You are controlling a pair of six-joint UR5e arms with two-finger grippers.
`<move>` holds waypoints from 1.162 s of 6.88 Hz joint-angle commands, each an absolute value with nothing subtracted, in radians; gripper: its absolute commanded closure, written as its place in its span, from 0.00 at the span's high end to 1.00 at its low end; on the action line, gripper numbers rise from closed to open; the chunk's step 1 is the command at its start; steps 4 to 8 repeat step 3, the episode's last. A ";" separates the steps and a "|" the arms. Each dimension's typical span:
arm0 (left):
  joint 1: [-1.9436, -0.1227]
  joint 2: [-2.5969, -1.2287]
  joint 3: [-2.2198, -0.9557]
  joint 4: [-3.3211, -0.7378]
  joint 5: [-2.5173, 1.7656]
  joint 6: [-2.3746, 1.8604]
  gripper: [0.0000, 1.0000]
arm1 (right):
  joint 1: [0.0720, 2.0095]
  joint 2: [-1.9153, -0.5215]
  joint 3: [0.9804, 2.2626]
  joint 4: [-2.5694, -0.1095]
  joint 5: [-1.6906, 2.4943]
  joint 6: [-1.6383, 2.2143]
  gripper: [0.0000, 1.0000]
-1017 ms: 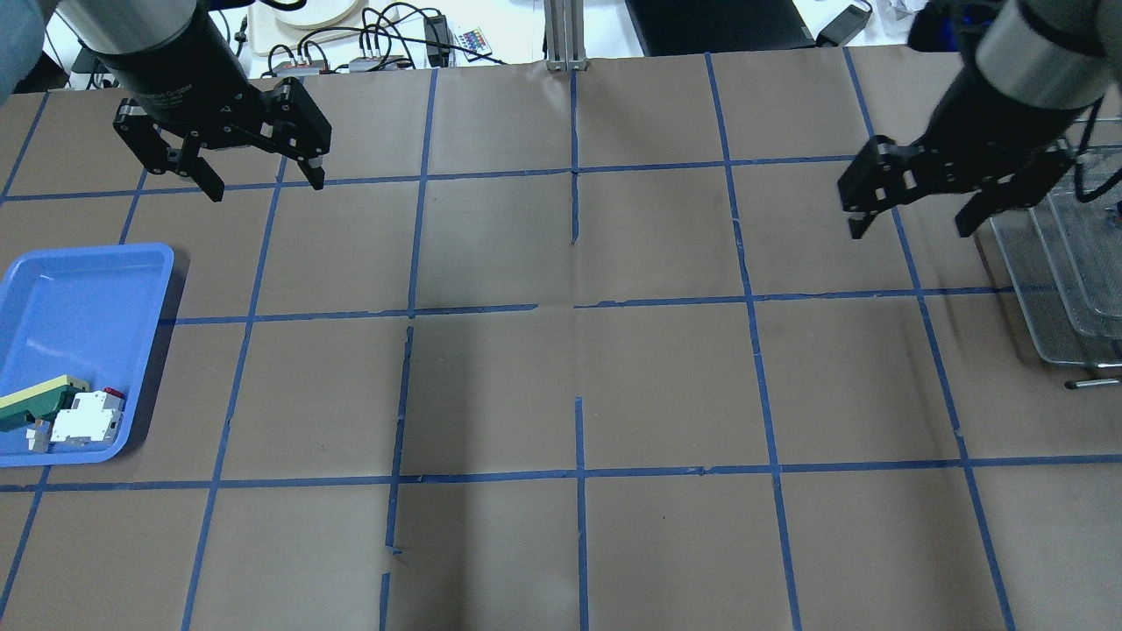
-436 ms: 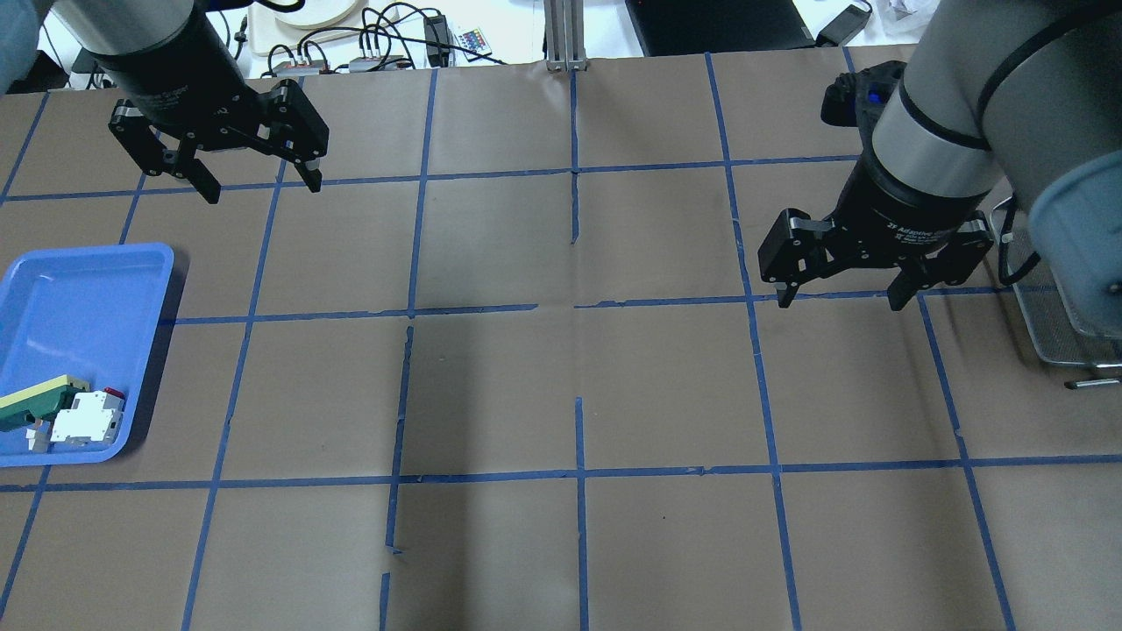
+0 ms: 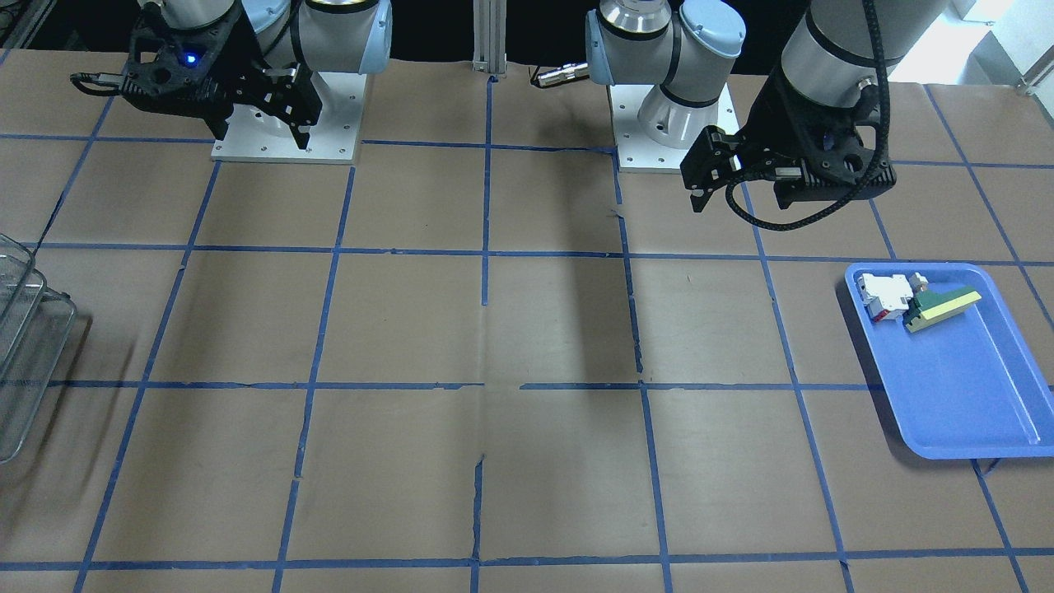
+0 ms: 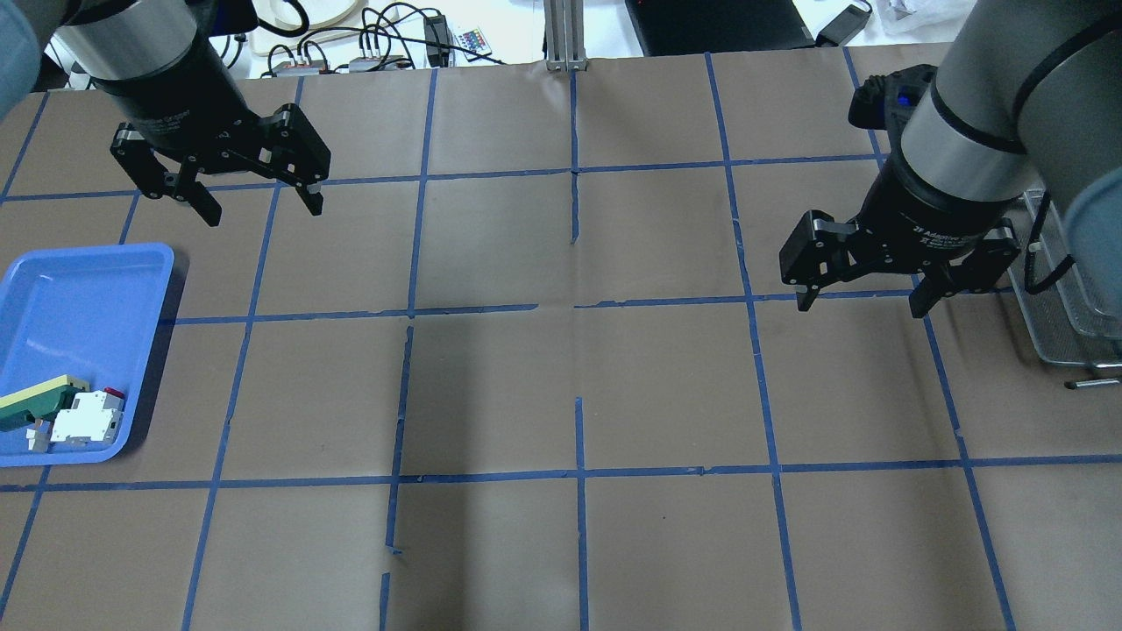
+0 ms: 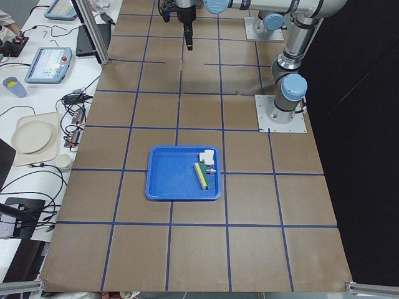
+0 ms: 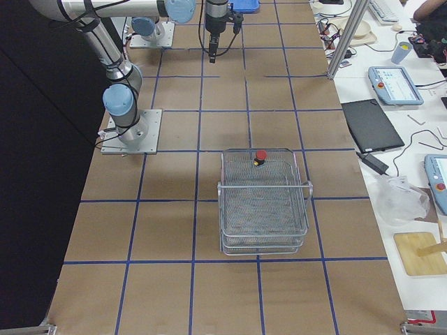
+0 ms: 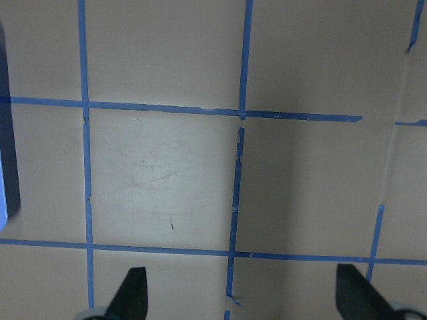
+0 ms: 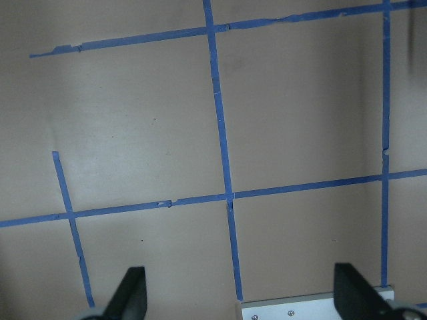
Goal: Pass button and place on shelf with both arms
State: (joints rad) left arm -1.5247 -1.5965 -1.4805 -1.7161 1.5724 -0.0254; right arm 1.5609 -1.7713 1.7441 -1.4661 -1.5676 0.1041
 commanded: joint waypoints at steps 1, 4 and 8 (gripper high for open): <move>-1.525 -1.597 -1.482 -1.707 1.572 -0.026 1.00 | 1.560 -1.773 1.746 -1.465 -1.565 0.104 1.00; -1.525 -1.594 -1.477 -1.707 1.572 -0.026 1.00 | 1.559 -1.773 1.746 -1.465 -1.568 0.103 1.00; -1.525 -1.594 -1.477 -1.707 1.572 -0.026 1.00 | 1.559 -1.773 1.746 -1.465 -1.568 0.103 1.00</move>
